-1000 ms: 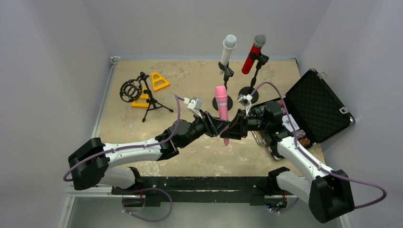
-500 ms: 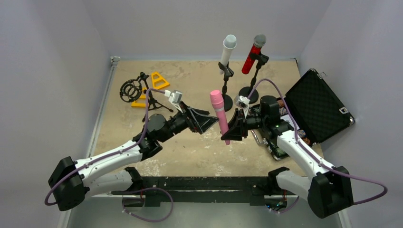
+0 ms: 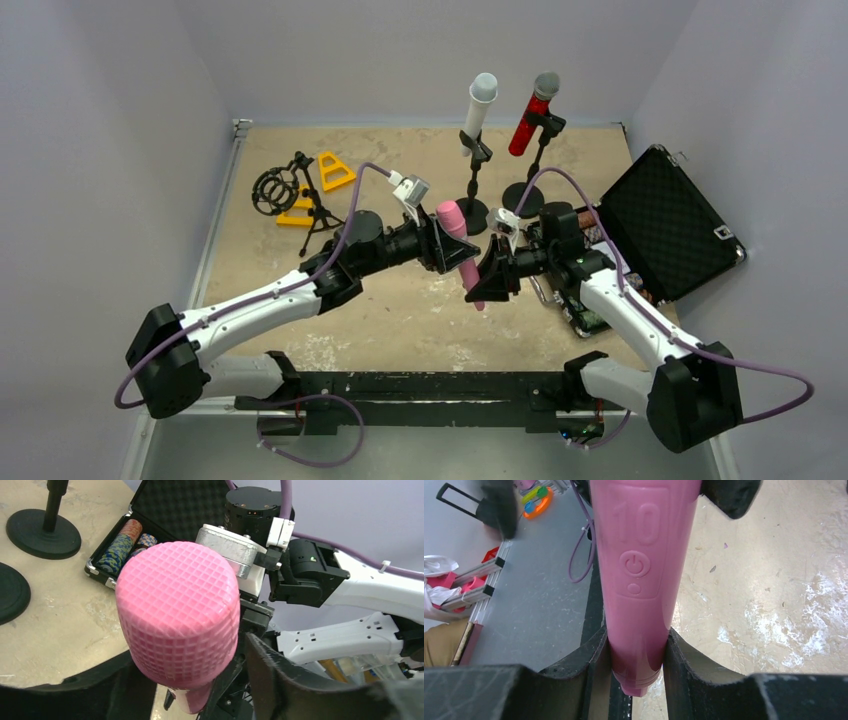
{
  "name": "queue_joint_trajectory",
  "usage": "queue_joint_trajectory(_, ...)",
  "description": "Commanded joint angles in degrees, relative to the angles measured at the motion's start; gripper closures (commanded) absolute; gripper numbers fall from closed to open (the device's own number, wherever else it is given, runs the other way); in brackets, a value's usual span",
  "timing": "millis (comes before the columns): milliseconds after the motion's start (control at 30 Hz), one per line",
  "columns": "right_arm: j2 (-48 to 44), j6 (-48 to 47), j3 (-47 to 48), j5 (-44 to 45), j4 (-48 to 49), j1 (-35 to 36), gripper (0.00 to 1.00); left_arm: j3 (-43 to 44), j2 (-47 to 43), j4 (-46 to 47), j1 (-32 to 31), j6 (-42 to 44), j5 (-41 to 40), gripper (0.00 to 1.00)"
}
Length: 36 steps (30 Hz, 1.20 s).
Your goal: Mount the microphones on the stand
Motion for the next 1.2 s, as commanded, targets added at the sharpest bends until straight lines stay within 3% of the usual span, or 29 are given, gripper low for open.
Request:
queue_joint_trajectory(0,-0.2,-2.8,3.0,-1.8,-0.9,0.3,1.00,3.4,0.8,-1.7,0.1,3.0,1.0,0.48)
queue_joint_trajectory(67,-0.1,-2.8,3.0,-2.0,-0.9,0.2,1.00,3.8,0.9,-2.7,0.1,3.4,1.1,0.69)
queue_joint_trajectory(133,0.0,-2.9,3.0,-2.4,-1.1,0.3,1.00,3.8,0.5,-3.7,0.1,3.9,0.8,1.00)
queue_joint_trajectory(167,0.1,-3.4,3.2,-2.8,-1.8,0.3,0.93,3.8,-0.1,-4.4,0.1,4.3,0.5,1.00)
queue_joint_trajectory(300,-0.5,-8.6,5.0,-2.9,-7.3,0.2,0.20,2.7,-6.2,-10.5,0.6,7.3,-2.1,1.00)
queue_joint_trajectory(333,-0.9,-10.8,5.8,-2.4,-9.3,0.1,0.17,2.7,-8.4,-13.7,0.9,8.3,-3.4,1.00)
queue_joint_trajectory(567,-4.9,-13.9,7.0,0.6,-12.4,-5.2,0.10,9.6,-26.1,-49.8,2.3,20.5,-23.2,1.00)
queue_joint_trajectory(700,-6.5,-14.0,6.7,0.6,-12.3,-7.1,0.07,19.2,-30.9,-61.1,4.6,29.6,-36.9,1.00)
queue_joint_trajectory(833,-6.7,-13.8,6.5,0.8,-12.1,-7.7,0.06,25.2,-30.4,-61.4,10.1,37.2,-43.6,1.00)
queue_joint_trajectory(1167,-7.7,-13.8,5.8,1.0,-12.0,-8.3,0.03,32.2,-21.9,-49.2,30.3,44.5,-36.0,1.00)
